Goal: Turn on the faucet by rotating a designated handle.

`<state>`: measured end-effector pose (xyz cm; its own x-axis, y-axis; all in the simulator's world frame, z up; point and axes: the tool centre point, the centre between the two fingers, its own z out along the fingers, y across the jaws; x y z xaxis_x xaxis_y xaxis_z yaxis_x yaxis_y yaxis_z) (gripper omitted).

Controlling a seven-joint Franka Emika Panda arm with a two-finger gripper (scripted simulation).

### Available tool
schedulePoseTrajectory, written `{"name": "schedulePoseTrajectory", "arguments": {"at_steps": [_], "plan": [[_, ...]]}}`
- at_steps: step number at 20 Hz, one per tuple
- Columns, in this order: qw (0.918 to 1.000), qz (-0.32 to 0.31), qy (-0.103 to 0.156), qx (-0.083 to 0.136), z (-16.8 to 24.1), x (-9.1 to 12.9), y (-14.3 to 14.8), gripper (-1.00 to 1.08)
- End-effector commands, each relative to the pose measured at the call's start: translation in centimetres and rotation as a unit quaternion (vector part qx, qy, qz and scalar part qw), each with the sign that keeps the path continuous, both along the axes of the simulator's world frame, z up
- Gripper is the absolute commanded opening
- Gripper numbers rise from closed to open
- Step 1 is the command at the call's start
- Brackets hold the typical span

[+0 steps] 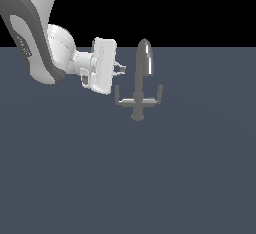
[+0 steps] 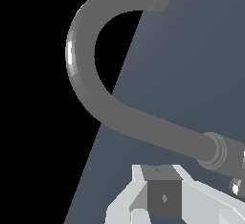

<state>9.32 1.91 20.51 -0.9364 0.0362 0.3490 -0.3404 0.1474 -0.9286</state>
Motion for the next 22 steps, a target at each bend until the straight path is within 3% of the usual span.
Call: {"name": "schedulePoseTrajectory", "arguments": {"at_steps": [1,7,12,17,22], "plan": [[0.9992,0.013,0.036,-0.011,-1.2,0.4,0.4,-1.00],[0.9915,0.041,0.118,-0.037,-4.0,1.1,1.3,-1.00],[0.9826,0.056,0.169,-0.055,-5.8,1.4,1.9,-1.00],[0.9750,0.065,0.202,-0.067,-6.9,1.5,2.3,-1.00],[0.9710,0.068,0.217,-0.073,-7.5,1.6,2.5,-1.00]]}}
